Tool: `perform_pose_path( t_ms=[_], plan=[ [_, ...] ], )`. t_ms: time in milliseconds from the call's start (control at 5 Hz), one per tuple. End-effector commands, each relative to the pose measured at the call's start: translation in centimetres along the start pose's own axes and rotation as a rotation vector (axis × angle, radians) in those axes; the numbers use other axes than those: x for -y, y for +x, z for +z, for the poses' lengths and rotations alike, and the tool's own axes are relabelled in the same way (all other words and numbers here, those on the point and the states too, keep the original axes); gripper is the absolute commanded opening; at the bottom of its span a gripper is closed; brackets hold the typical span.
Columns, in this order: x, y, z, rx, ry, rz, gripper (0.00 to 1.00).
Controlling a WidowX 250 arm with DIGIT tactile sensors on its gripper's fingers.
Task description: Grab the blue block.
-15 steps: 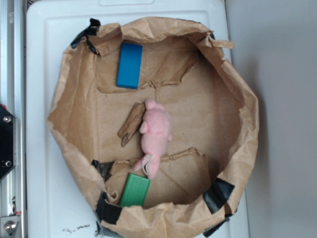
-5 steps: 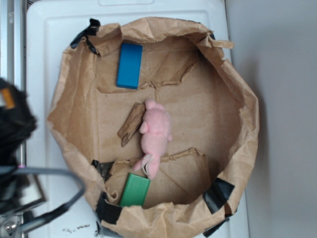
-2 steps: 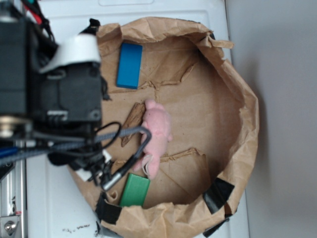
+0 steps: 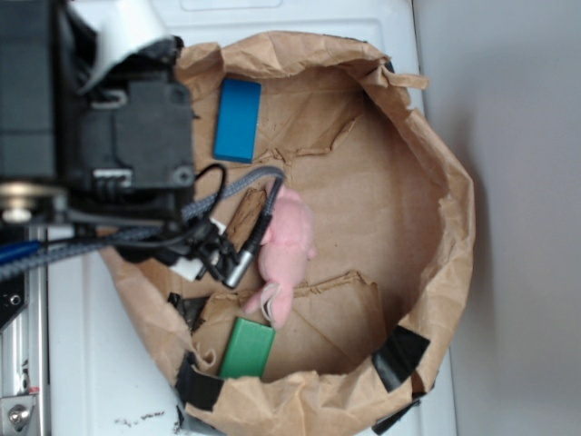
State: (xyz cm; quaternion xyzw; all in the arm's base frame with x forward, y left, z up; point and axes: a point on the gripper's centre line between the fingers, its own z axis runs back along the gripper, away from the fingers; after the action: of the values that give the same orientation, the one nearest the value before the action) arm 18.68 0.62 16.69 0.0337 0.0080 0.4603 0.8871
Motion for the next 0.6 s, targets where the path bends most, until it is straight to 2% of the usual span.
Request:
perform_pose_path(
  t_ms=[0,200,400],
  plan=[
    [0.1,1.0,1.1,0.010,-0.072,0.053,1.00],
    [3.1,2.0,0.5,0.003,-0.066,0.104,1.00],
    [4.7,3.0,-1.0,0.007,-0.051,0.164,1.00]
  ],
)
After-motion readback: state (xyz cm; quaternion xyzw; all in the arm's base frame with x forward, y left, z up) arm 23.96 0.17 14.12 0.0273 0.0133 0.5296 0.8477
